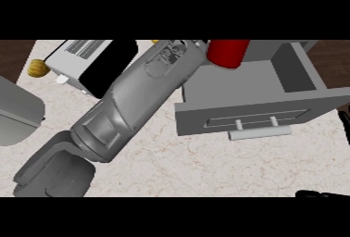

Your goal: Pick up the can, place it into the drawer and close the drawer

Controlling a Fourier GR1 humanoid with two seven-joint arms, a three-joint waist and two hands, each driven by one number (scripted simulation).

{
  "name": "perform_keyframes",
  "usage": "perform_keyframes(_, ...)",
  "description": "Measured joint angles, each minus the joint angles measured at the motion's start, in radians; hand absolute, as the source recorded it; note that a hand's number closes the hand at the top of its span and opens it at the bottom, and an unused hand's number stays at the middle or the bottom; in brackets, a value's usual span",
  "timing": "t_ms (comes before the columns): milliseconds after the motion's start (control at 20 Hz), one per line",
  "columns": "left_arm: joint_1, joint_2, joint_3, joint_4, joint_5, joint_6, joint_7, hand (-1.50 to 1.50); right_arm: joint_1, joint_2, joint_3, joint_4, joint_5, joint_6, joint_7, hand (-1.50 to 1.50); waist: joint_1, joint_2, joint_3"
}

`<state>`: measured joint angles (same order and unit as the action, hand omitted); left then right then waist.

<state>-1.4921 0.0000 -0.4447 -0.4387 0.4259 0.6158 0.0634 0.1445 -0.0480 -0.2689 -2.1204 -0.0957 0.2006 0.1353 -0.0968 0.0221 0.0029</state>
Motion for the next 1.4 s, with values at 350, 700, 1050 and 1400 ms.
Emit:
perform_keyframes(350,0.019,0.000,-0.060,0.056,0.026,0.007,-0.062,1.50,-0.009,-0.001,0.006,-0.006,0.002,0.000,0.002,-1.50,-0.014,0.005,0.000)
perform_keyframes(700,0.048,0.000,-0.121,0.078,0.048,0.048,-0.096,-1.50,-0.028,-0.004,0.017,-0.001,0.012,-0.002,0.006,-1.50,-0.027,0.009,0.000)
perform_keyframes(1050,0.061,0.000,-0.154,0.084,0.084,0.108,-0.103,-1.50,-0.030,-0.005,0.028,-0.012,0.015,0.002,0.010,-1.50,-0.037,0.010,0.000)
perform_keyframes(1400,0.073,0.000,-0.172,0.078,0.123,0.157,-0.125,-1.50,-0.057,-0.021,0.021,-0.017,0.031,-0.005,0.008,-1.50,-0.037,0.012,0.000)
